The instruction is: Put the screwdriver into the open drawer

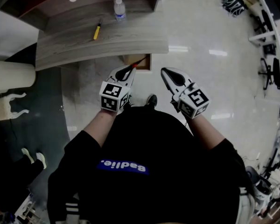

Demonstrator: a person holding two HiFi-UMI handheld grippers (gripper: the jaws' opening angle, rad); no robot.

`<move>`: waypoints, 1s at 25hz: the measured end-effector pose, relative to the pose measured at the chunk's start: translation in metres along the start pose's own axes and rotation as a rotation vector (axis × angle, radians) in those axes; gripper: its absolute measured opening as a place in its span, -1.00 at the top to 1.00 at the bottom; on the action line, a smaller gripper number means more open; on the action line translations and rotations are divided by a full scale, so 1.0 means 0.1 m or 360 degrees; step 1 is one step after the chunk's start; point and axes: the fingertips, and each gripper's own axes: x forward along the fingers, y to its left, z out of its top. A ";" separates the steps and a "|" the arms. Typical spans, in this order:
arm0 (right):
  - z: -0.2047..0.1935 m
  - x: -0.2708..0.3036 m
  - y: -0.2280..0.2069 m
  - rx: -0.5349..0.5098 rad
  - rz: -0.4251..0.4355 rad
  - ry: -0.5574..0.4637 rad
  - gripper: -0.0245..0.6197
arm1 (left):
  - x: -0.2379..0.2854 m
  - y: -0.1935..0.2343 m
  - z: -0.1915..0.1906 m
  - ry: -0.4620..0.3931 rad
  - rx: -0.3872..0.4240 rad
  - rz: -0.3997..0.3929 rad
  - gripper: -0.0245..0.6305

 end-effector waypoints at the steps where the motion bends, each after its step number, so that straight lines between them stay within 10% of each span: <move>1: 0.01 0.01 0.03 -0.0006 0.0015 0.0001 0.84 | -0.04 -0.03 0.05 -0.0018 0.0001 -0.0004 0.83; 25: 0.05 0.09 0.27 -0.0092 0.0142 0.0004 0.84 | -0.39 -0.37 0.56 -0.0228 -0.0033 -0.0089 0.92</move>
